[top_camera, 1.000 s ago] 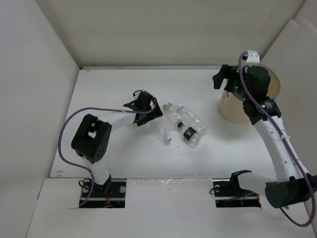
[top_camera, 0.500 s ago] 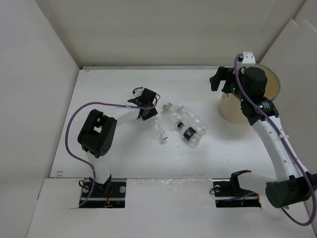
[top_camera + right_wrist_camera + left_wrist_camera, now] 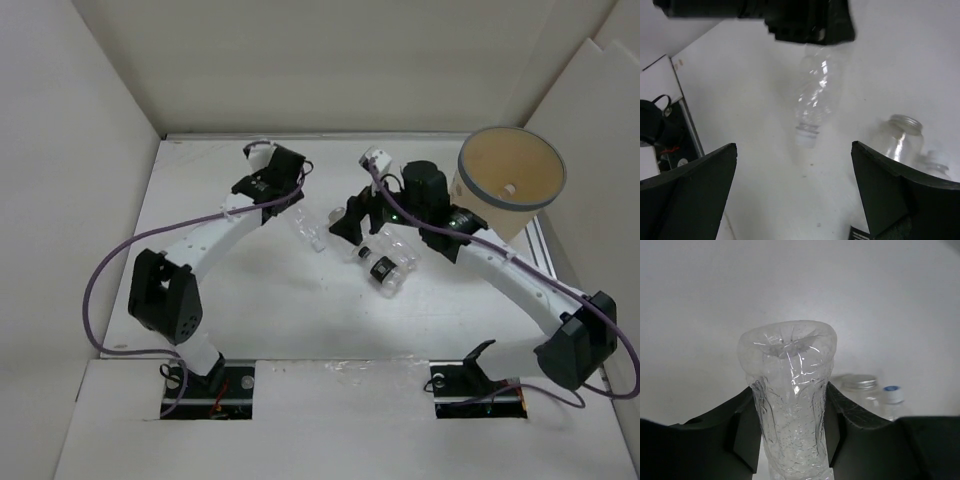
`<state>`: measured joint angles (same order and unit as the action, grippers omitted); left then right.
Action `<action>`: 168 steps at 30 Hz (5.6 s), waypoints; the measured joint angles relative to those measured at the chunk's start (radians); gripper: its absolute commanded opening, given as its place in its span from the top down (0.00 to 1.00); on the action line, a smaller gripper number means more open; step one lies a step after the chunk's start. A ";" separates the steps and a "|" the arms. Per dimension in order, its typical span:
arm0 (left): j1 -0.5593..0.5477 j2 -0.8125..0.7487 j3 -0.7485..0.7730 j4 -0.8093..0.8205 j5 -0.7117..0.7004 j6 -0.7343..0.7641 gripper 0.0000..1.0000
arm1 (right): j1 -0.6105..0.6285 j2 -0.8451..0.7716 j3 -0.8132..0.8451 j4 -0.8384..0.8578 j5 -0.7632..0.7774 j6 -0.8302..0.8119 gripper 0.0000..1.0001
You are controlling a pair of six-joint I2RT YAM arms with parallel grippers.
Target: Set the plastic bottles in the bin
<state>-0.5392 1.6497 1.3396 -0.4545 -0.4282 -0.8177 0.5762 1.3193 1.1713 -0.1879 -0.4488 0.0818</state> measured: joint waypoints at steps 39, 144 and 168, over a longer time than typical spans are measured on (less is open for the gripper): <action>-0.002 -0.253 0.206 -0.023 0.153 0.117 0.00 | 0.281 0.273 0.174 0.206 0.468 -0.012 0.87; -0.081 0.105 0.109 0.111 0.009 -0.081 1.00 | -0.169 -0.086 -0.032 -0.023 0.077 -0.052 0.00; -0.130 -0.125 0.190 0.190 0.182 0.106 0.71 | 0.081 0.137 -0.034 0.305 0.201 -0.005 0.56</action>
<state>-0.6697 1.5246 1.5299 -0.2642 -0.2462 -0.7113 0.6575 1.4559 1.1374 0.1173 -0.2481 0.0765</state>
